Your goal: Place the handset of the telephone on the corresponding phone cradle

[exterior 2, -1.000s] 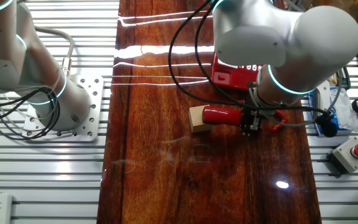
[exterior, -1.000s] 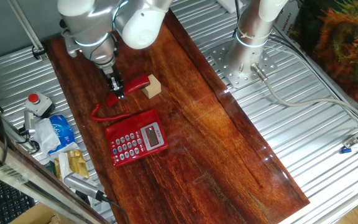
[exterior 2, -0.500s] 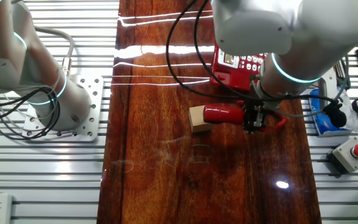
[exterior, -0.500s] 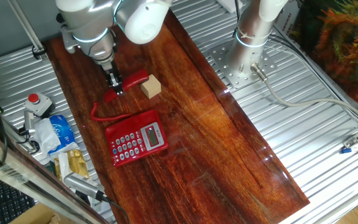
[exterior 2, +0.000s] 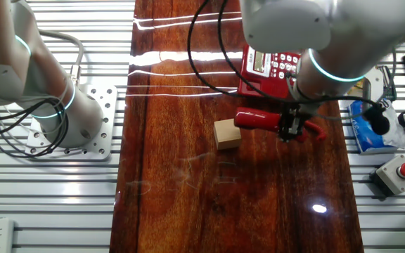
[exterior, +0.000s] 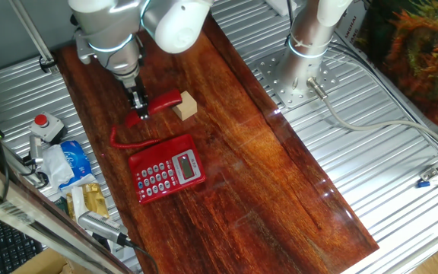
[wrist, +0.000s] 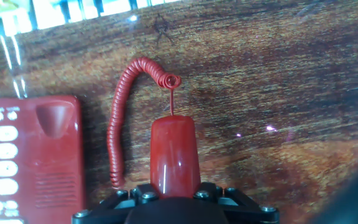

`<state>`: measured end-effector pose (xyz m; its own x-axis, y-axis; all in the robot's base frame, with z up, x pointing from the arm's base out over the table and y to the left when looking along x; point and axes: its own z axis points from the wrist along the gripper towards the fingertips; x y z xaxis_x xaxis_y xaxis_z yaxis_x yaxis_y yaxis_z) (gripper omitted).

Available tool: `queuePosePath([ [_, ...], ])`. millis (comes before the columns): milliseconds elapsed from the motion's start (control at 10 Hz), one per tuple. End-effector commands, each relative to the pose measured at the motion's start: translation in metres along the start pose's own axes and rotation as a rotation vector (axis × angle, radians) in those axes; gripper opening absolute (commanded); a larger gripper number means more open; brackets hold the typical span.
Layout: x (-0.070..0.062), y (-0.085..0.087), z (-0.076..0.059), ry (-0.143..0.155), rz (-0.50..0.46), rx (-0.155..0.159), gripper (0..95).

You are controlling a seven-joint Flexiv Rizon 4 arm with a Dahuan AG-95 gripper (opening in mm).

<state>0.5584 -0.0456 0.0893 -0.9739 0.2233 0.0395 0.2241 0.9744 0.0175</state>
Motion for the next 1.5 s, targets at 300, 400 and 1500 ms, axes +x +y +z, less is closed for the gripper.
queuePosePath([
  [300,-0.013,0.017,-0.014,0.007,0.024,0.004,0.0],
  [400,-0.014,0.025,-0.013,0.0,0.032,0.005,0.0],
  [1500,-0.017,0.089,-0.009,-0.027,0.014,-0.038,0.0],
])
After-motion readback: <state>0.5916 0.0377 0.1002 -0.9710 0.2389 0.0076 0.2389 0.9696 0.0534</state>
